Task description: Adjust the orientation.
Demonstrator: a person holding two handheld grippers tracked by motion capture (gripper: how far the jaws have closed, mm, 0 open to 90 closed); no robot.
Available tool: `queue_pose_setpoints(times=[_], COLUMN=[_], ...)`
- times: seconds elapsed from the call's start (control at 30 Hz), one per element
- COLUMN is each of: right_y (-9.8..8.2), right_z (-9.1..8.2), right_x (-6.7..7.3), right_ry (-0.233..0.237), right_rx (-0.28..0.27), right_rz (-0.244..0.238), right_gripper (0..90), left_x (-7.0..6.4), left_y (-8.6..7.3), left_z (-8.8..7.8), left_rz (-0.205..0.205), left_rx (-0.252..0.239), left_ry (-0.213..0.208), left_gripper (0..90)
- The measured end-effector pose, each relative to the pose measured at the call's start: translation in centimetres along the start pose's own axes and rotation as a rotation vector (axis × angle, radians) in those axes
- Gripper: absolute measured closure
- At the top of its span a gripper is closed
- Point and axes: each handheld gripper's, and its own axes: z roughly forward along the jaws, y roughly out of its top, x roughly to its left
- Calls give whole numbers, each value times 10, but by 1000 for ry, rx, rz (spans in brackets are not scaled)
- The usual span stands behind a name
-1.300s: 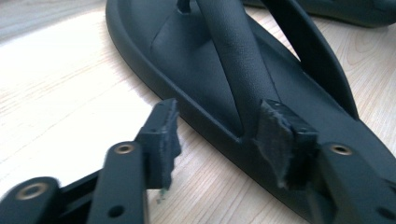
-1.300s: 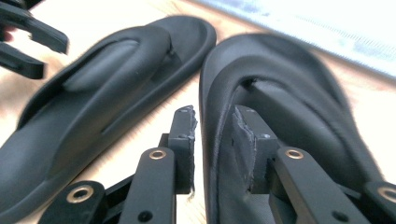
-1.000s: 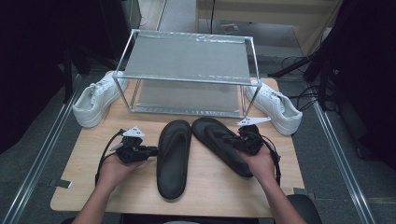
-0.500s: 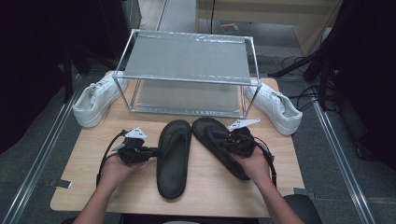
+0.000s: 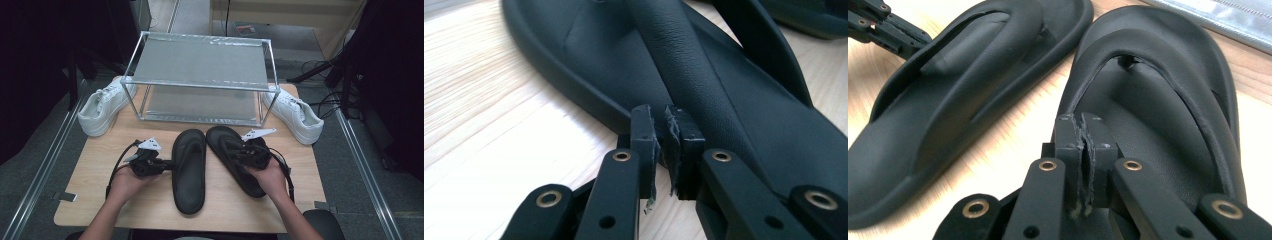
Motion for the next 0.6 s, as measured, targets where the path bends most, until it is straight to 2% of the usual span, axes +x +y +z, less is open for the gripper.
queue_pose_setpoints(times=[0.23,0.6], right_y=[-2,-4], right_z=[2,2], right_x=[3,2], right_ry=[0,4], right_rx=[2,-12], right_rz=[-7,15], right_gripper=[868,850], left_x=[-11,-23], left_y=[6,10], left_z=[9,17], left_rz=[38,71], left_rx=[17,32], left_ry=[-38,-81], left_gripper=[823,803])
